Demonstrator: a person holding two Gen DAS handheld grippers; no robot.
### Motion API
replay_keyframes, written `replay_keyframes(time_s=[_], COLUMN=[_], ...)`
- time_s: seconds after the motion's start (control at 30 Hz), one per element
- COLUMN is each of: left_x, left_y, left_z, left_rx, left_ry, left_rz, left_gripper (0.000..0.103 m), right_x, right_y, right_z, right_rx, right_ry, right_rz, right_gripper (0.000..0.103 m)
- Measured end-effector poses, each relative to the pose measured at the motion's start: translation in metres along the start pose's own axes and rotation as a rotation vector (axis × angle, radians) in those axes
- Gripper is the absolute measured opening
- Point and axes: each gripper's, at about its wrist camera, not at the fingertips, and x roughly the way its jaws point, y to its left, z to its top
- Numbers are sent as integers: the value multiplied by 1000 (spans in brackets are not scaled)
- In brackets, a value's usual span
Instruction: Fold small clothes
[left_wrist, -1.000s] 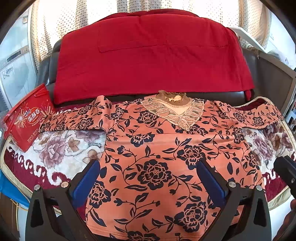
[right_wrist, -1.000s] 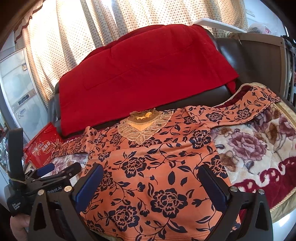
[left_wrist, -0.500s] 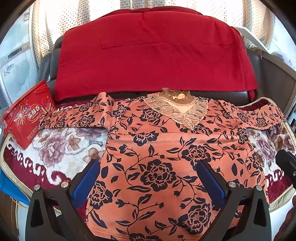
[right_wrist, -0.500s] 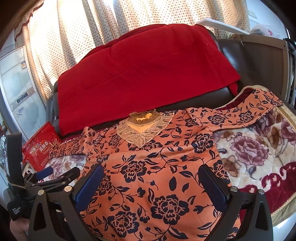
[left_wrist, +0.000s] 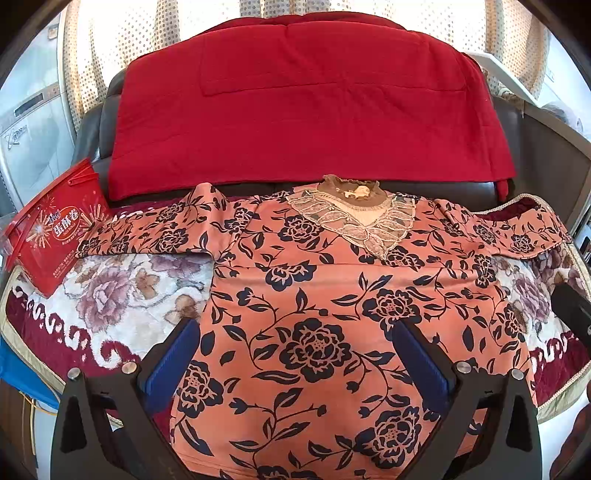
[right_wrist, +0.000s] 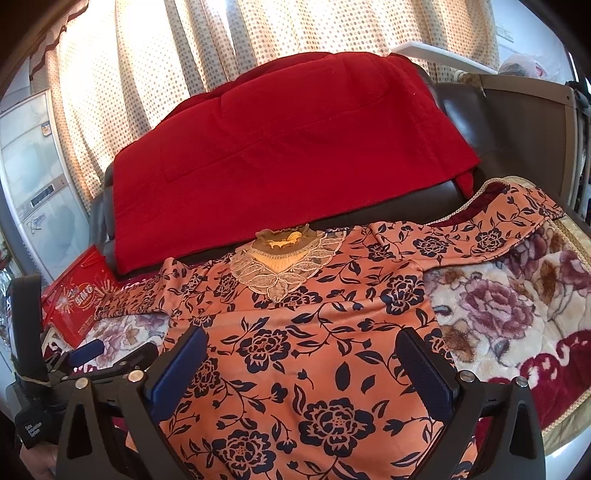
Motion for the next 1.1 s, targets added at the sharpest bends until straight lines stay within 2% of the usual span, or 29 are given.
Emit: replay_keyframes(time_s=[0.33,0.5,0.63,0.7,0.77,0.87,1.0,1.1], left_x=[8,33,57,73,90,105,116,119], left_y=[-4,-7,-13,-15,-14,-11,-7,-4], left_z=[0,-6,-12,-17,-24,-31,-31,-29], left_rx=[9,14,25,30,27,11,-2,-7], left_ry=[13,76,115,147,186,211,207,194], left_rz=[0,8,20,32,39,54,60,63], left_gripper=[103,103,103,103,103,103,103,103], right_x=[9,21,30,36,38,37,38,60], right_y=[-8,-46,-116,-162,-219,-315,-398,-444], right_z=[1,0,12,18,31,51,82,109], right_rx=[20,110,273,407,537,797,907,965], right_ry=[22,50,31,48,1,-116,-223,-219], right_rz=[14,30,69,68,75,117,38,23], right_gripper=[103,103,103,103,103,103,102,100])
